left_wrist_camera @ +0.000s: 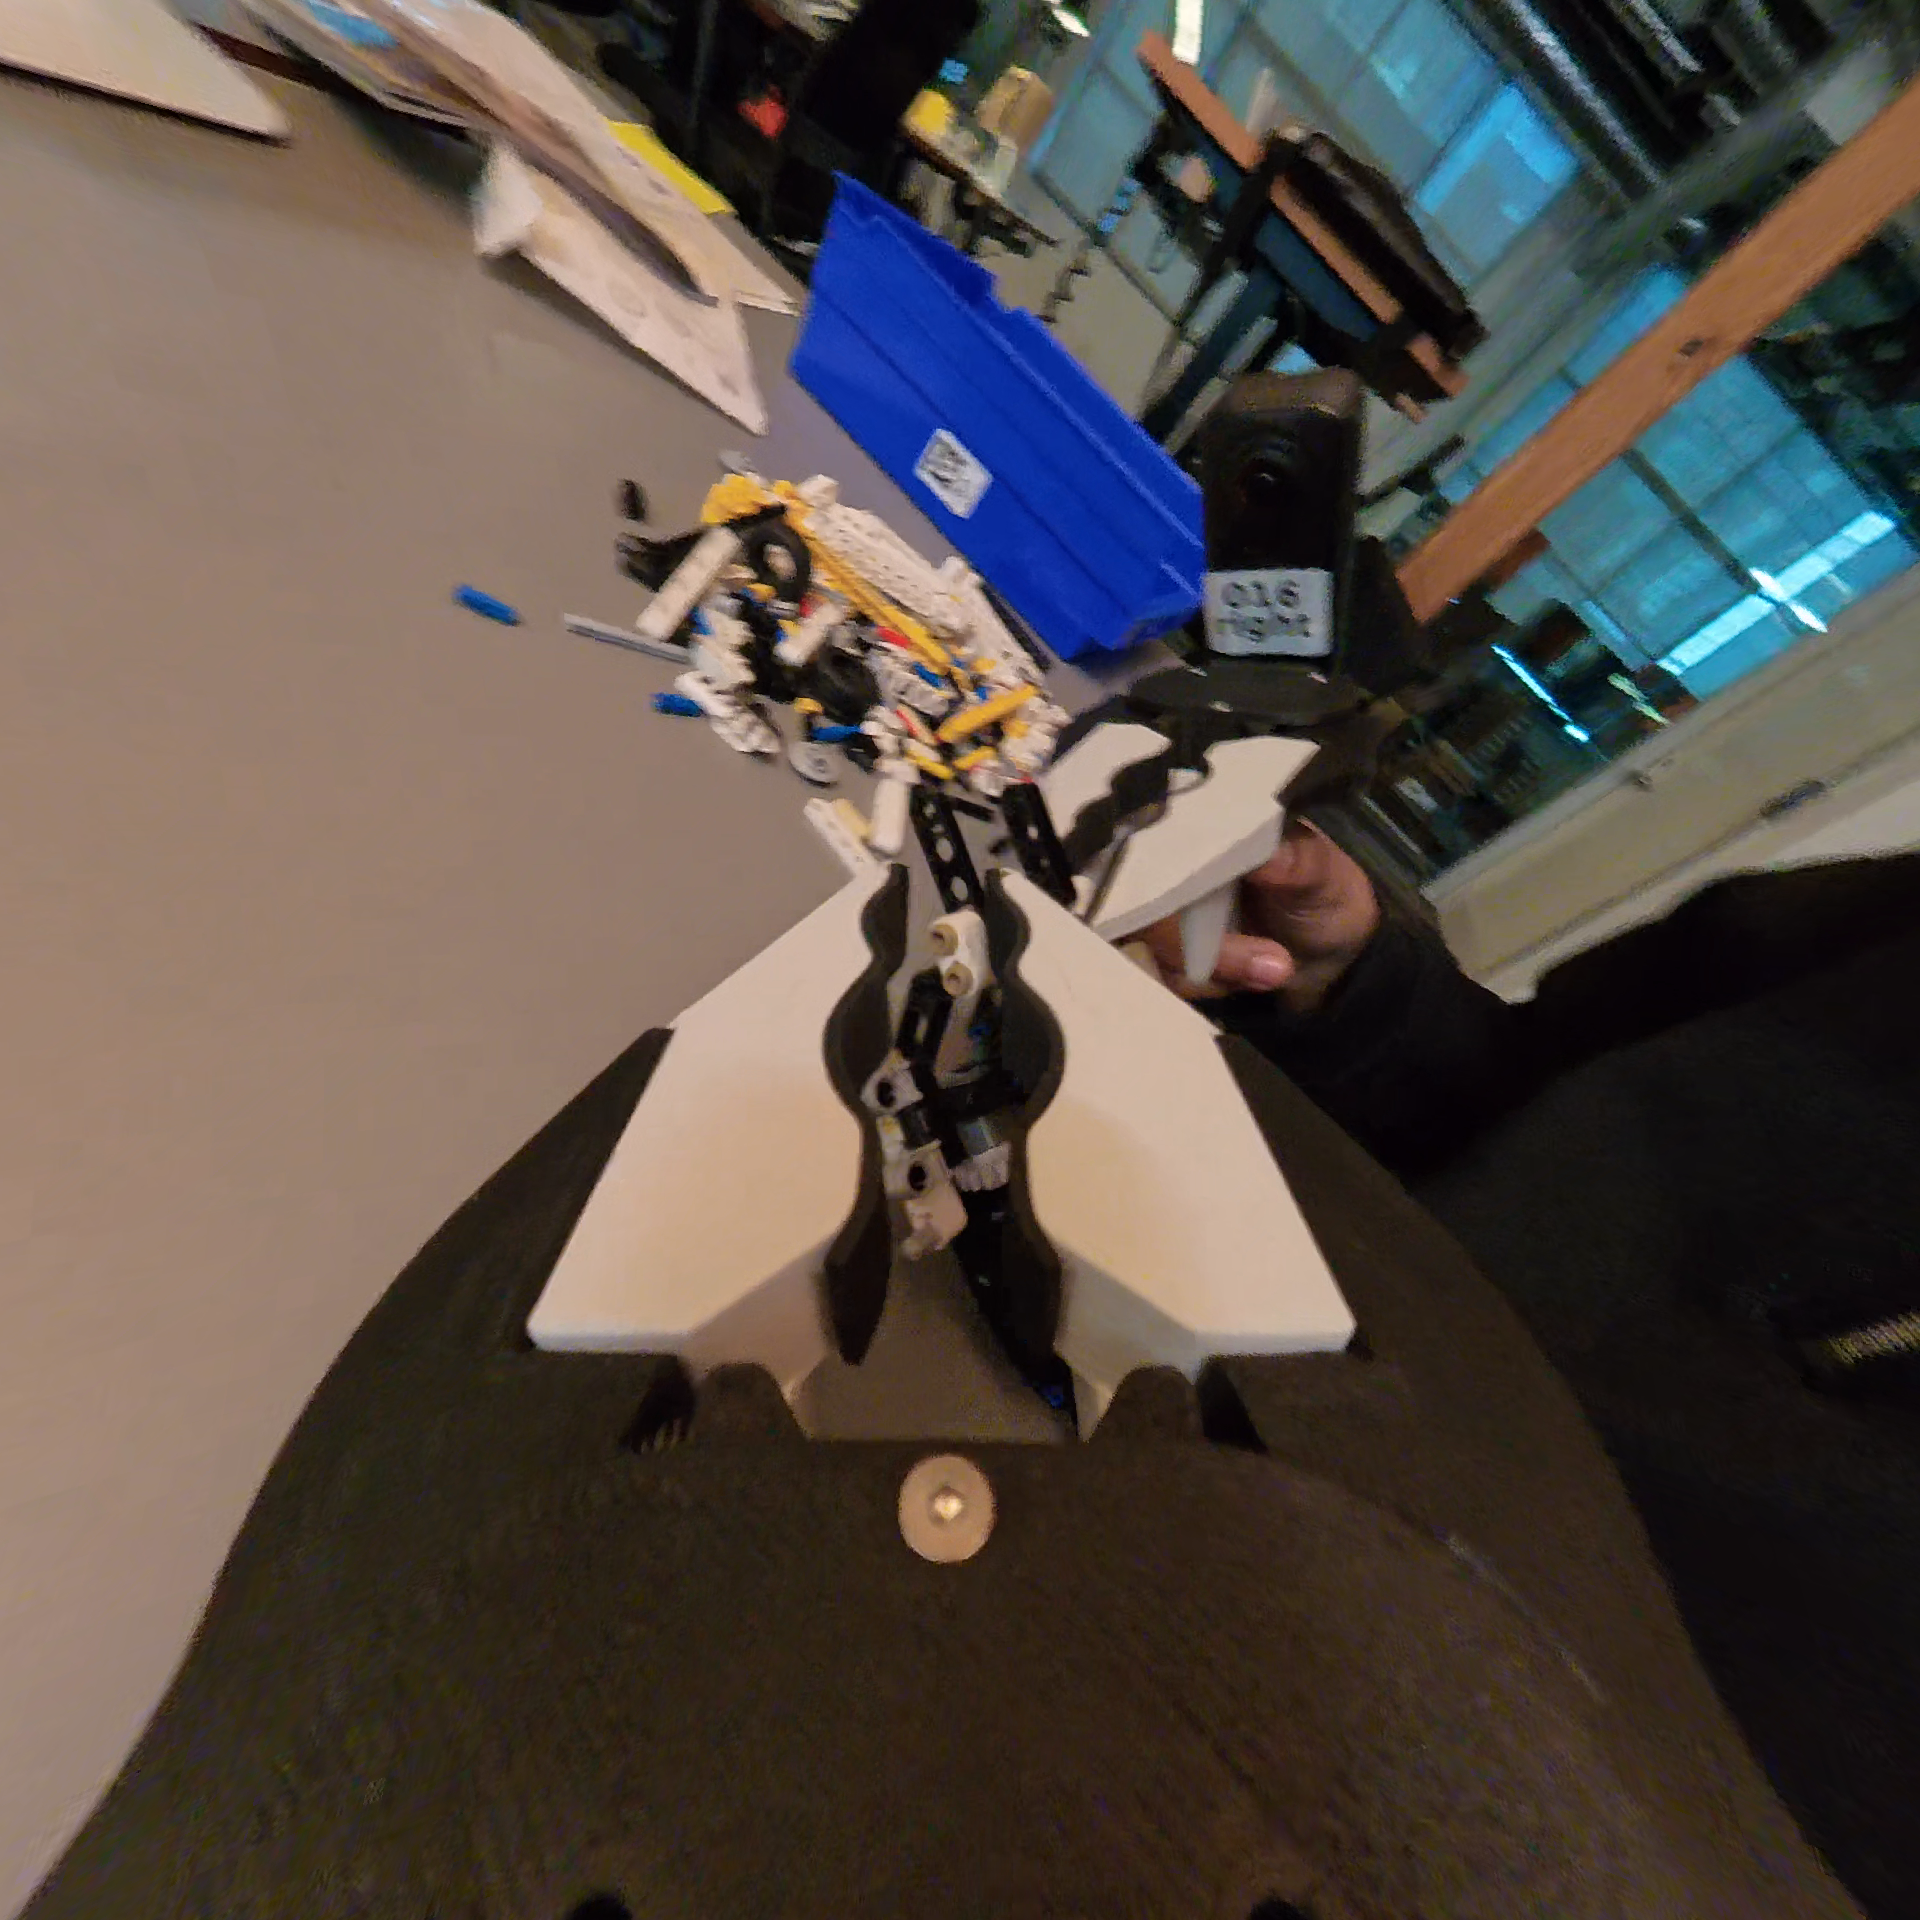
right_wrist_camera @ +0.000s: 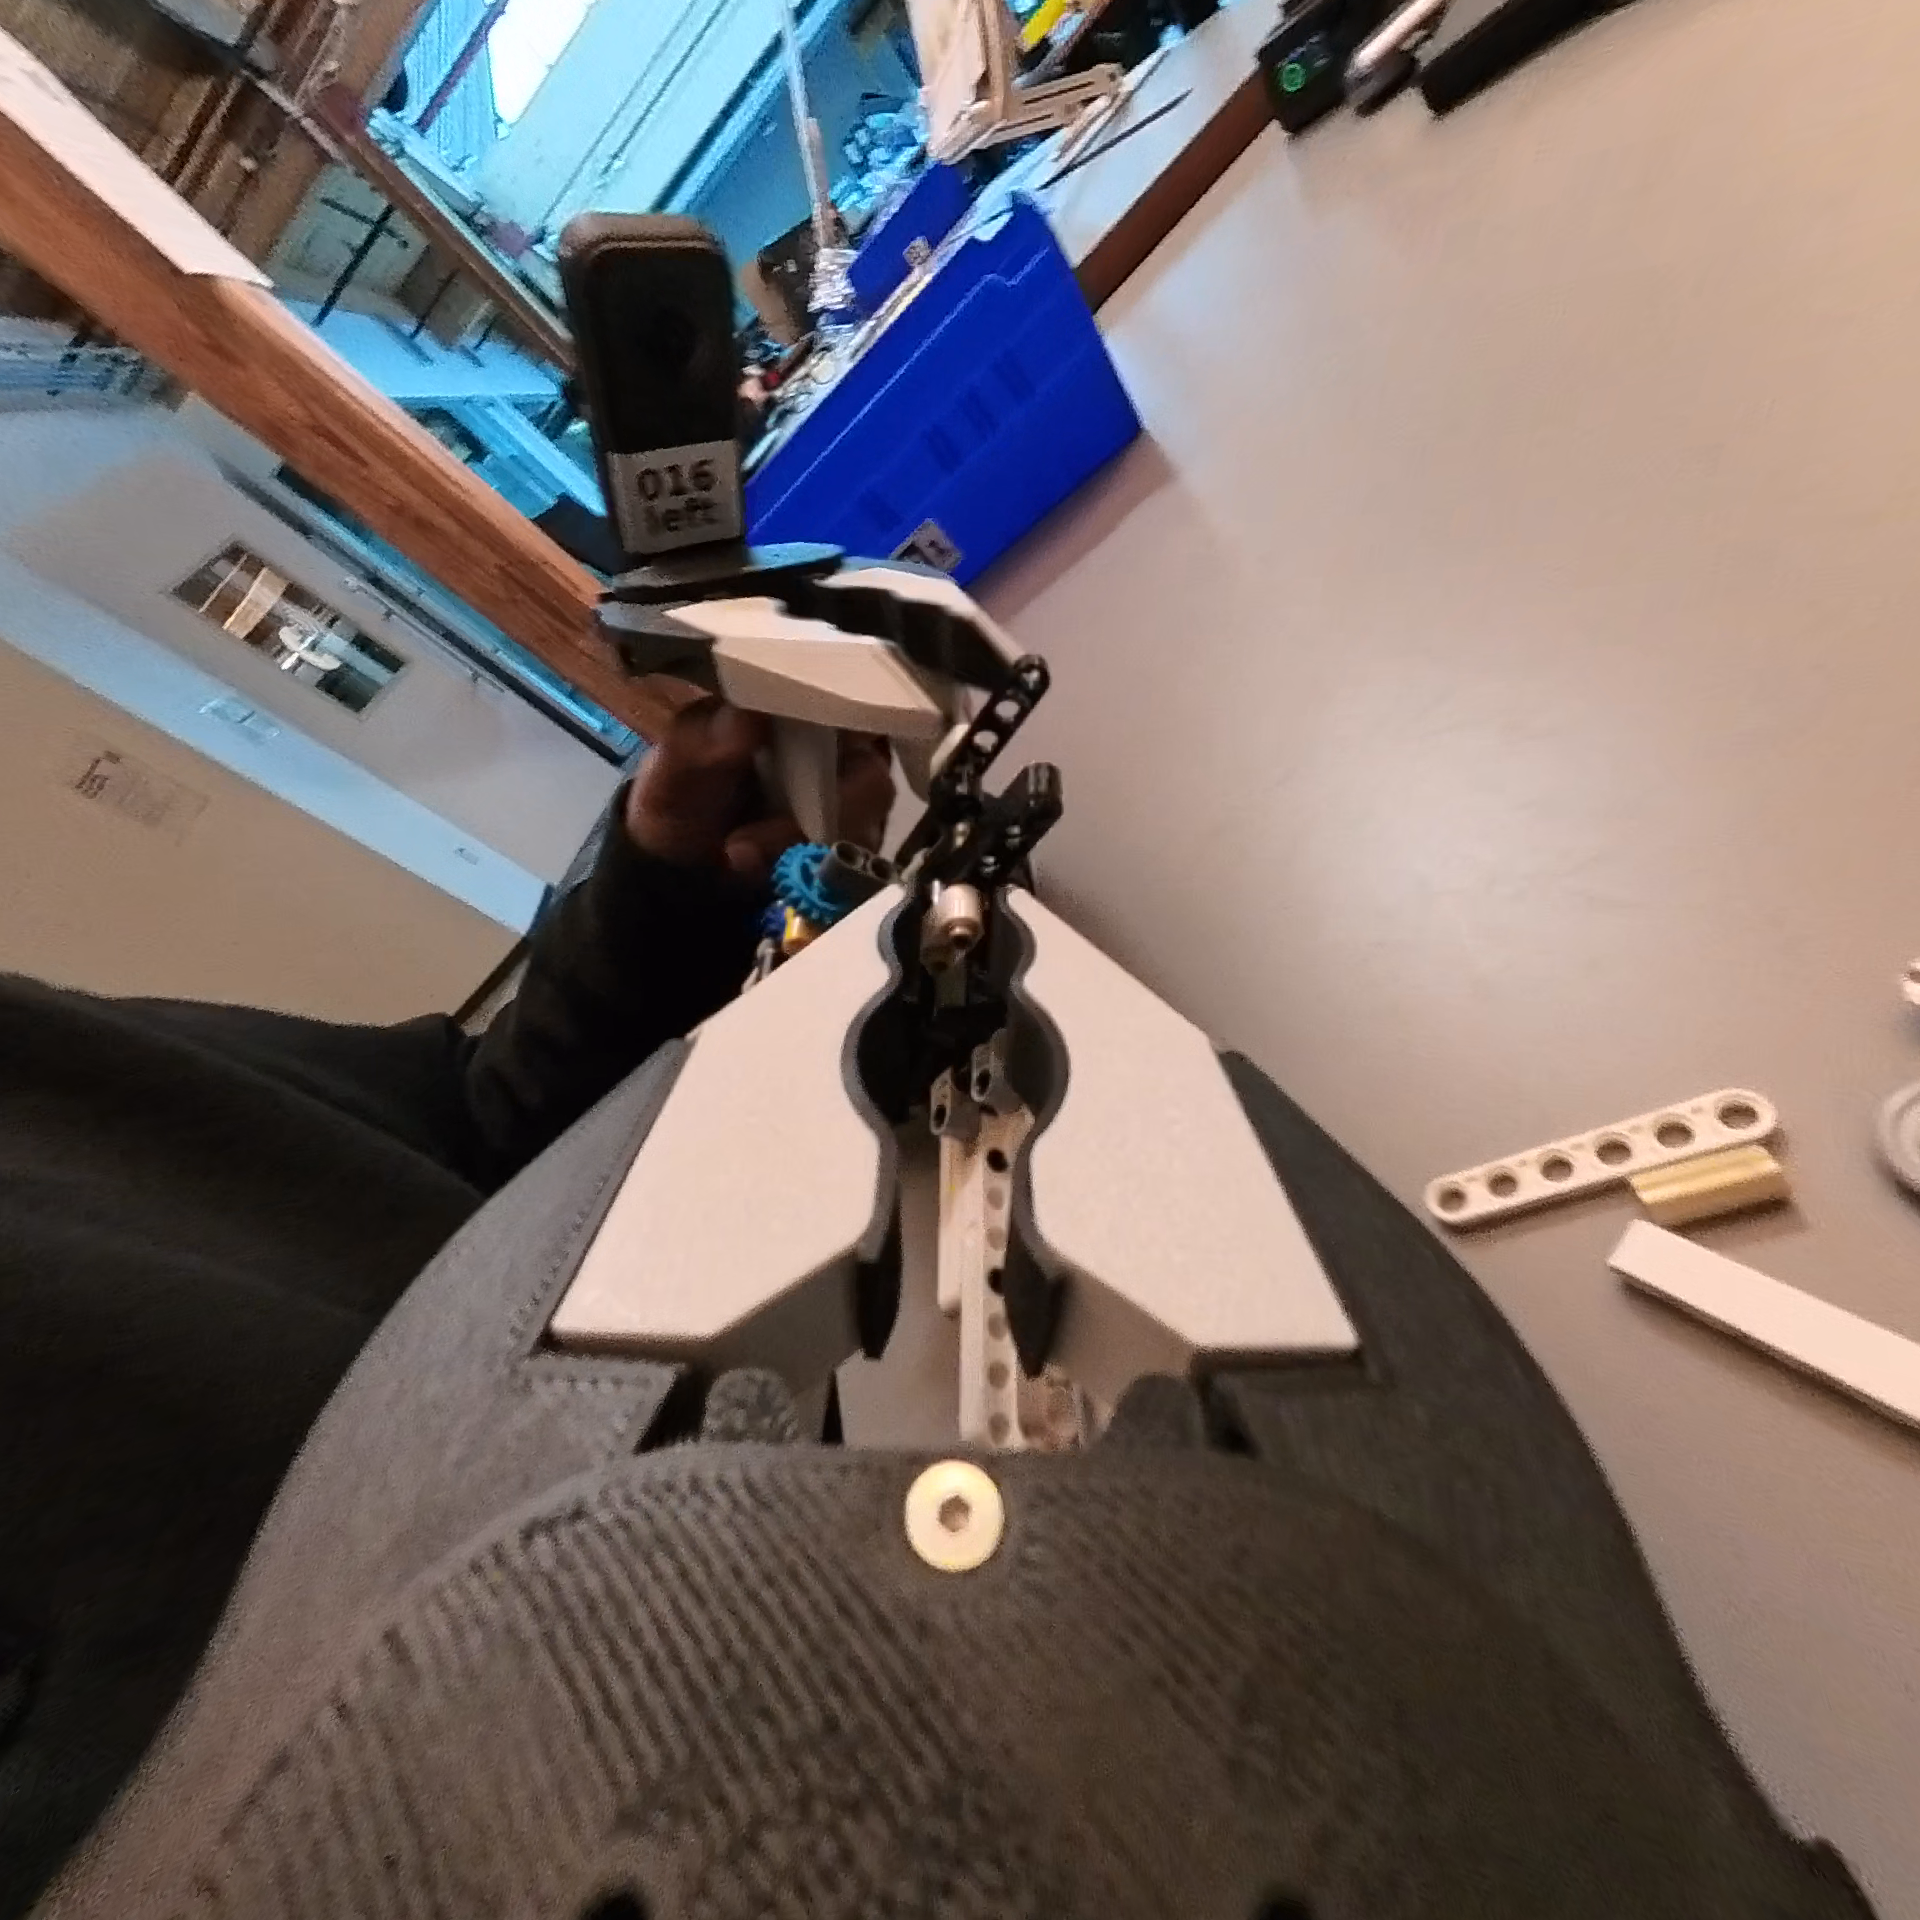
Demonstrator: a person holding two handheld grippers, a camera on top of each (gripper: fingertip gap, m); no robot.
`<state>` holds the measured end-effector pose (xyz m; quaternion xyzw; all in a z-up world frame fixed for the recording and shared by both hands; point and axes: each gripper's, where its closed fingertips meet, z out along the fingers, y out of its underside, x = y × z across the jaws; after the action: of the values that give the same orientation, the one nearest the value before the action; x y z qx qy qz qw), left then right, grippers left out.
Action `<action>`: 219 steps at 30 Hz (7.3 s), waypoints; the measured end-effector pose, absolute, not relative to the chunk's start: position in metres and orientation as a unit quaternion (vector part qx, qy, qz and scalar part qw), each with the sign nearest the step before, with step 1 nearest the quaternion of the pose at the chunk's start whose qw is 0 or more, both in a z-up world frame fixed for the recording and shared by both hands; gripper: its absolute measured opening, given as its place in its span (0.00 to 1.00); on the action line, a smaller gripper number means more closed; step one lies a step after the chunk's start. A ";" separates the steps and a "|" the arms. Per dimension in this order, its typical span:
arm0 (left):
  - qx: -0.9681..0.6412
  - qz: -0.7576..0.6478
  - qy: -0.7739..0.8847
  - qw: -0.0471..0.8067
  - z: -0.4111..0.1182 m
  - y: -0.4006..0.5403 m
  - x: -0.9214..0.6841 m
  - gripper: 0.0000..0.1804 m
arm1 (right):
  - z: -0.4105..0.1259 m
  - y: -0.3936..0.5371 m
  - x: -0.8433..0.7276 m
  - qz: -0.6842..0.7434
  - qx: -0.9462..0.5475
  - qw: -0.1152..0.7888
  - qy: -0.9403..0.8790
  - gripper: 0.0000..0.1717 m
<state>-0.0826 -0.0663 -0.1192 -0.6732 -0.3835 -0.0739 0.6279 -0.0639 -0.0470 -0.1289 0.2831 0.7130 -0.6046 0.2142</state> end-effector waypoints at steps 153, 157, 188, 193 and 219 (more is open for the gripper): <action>-0.798 0.235 -0.465 0.303 -0.179 -0.119 -0.145 0.13 | -0.179 -0.034 -0.062 -0.413 -0.138 -0.391 0.811 0.00; -0.799 0.243 -0.432 0.340 -0.174 -0.096 -0.147 0.13 | -0.157 -0.042 -0.093 -0.464 -0.057 -0.350 0.812 0.00; -0.710 0.405 -0.312 0.485 -0.097 -0.067 -0.110 0.14 | -0.091 -0.052 -0.097 -0.678 0.309 0.167 0.646 0.03; -0.709 0.392 -0.316 0.494 -0.100 -0.063 -0.111 0.14 | -0.095 -0.048 -0.096 -0.683 0.323 0.180 0.630 0.03; -0.724 0.311 -0.324 0.524 -0.117 -0.041 -0.110 0.16 | -0.113 -0.026 -0.091 -0.692 0.337 0.162 0.617 0.03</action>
<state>-0.1103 -0.0410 -0.1170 -0.7235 -0.3241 0.3107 0.5244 -0.0911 -0.0256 -0.1134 0.3372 0.6173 -0.6920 0.1624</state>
